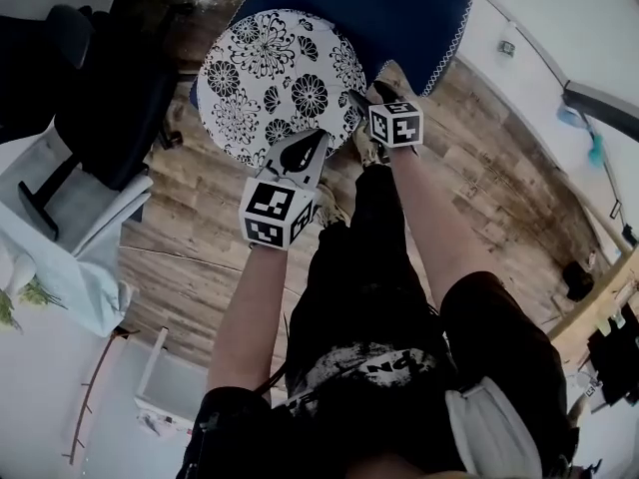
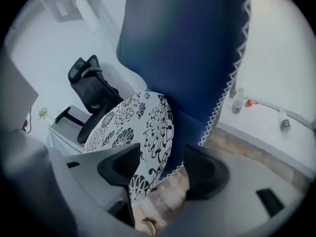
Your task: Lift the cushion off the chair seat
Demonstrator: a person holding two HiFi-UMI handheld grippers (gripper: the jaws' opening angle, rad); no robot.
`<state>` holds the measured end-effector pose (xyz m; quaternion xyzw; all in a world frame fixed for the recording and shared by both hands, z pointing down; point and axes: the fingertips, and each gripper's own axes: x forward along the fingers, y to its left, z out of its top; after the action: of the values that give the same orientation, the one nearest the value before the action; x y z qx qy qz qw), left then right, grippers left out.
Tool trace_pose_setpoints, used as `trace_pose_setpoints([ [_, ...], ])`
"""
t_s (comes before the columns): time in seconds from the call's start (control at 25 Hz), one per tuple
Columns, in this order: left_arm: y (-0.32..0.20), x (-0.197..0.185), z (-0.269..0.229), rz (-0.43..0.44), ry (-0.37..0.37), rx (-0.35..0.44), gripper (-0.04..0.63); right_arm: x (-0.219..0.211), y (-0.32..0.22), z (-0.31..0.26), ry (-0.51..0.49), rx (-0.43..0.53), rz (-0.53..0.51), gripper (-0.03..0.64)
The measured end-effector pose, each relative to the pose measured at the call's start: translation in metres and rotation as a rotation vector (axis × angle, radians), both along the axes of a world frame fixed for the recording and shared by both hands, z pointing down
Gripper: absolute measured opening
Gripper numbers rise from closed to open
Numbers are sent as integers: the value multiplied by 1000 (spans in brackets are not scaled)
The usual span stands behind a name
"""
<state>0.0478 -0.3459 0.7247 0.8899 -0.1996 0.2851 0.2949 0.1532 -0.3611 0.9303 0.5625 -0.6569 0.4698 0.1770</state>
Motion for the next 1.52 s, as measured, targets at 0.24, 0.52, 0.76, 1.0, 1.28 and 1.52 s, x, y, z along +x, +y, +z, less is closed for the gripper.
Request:
trace_pose_setpoints([
  [0.24,1,-8,13,-11,-13,-23,12,-11,-7,16,15,-36,-43,262],
  [0.52,-5,-14,14,-25,-12,-30,12,-21,-8,12,26,-33,-94,45],
  [0.76,-12,-20,3,-46,-2,-19,12,-26,-7,-10,27,16,-112,32],
  [1.0,-21,-22,-24,-66,23,21,12,-31,-6,-35,37,51,-122,29],
  [1.28,-14,-36,-53,-96,41,42,12,-40,-8,-80,46,89,-163,29],
  [1.52,-11,-52,-80,-121,56,77,12,-54,-16,-130,76,171,-222,29],
])
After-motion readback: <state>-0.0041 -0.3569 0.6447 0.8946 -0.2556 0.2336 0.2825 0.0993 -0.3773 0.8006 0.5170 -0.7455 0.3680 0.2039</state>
